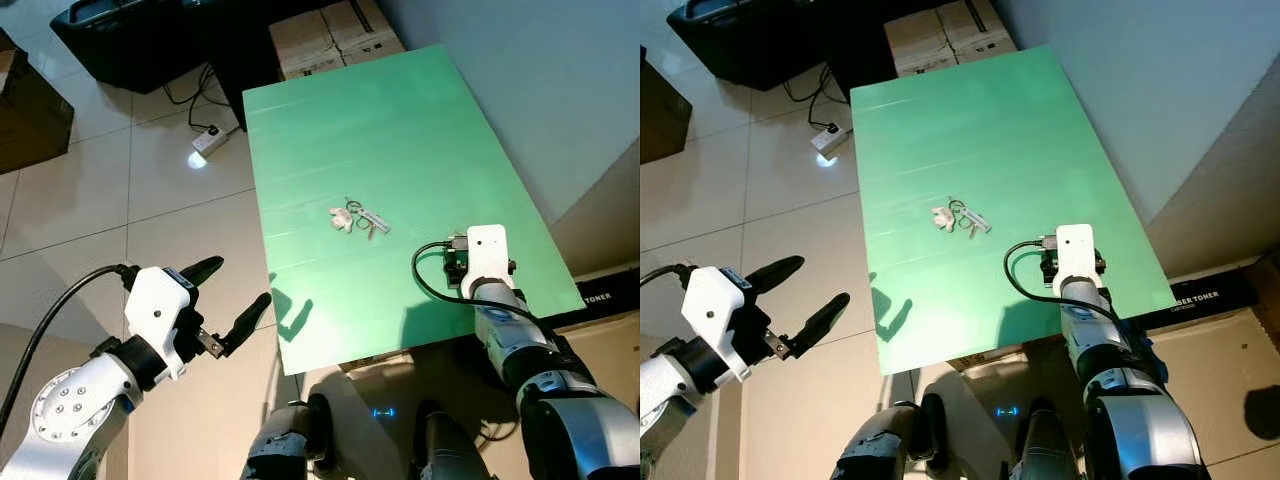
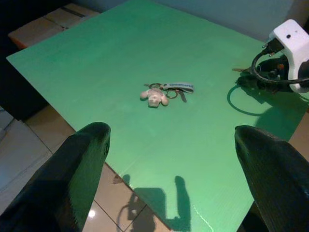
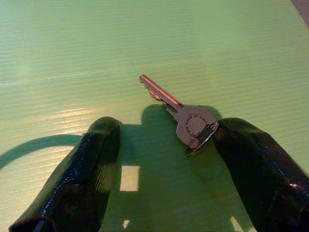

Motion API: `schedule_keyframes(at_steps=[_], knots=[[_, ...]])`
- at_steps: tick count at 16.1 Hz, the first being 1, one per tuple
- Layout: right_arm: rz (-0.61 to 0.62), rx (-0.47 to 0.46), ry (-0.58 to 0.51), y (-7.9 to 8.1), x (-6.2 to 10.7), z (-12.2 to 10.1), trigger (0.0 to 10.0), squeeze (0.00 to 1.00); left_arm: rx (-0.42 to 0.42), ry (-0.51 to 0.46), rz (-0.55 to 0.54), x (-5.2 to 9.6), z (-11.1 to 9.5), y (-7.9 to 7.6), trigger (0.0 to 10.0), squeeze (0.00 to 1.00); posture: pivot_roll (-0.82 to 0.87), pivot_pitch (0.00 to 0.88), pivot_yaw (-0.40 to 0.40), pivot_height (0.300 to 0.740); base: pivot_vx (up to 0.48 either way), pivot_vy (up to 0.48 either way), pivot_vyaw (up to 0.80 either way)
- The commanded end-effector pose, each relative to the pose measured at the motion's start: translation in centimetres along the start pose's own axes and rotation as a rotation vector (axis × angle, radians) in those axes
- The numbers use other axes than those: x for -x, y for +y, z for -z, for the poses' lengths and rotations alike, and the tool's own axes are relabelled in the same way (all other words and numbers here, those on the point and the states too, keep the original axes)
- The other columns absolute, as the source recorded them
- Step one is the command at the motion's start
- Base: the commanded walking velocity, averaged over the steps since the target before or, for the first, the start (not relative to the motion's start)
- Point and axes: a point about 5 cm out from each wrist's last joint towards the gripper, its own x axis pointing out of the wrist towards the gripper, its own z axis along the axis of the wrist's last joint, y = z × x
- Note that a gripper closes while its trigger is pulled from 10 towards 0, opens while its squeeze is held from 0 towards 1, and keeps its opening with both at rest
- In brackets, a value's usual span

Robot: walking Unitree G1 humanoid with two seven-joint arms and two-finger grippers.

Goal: Hang keys on a hook

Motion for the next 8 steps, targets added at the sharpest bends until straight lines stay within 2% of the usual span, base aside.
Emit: schedule_keyframes(at_steps=[1,4,8], knots=[[0.024,0.002,0.081,-0.59,0.33,1.68,10.0,0.0,0.002,0.022,-0.008,0.38,0.51,0.15,10.0,0.0,0.2,0.28,0.198,0.74,0.0,0.0,0.0],[0.031,0.008,0.039,-1.46,0.17,1.04,10.0,0.0,0.002,0.023,-0.004,0.51,0.49,0.31,10.0,0.0,0.19,0.27,0.2,0.74,0.0,0.0,0.0],[0.054,0.002,0.0,-0.98,0.53,1.3,10.0,0.0,-0.001,0.019,-0.001,0.45,0.48,0.68,10.0,0.0,0.19,0.265,0.205,0.74,0.0,0.0,0.0]])
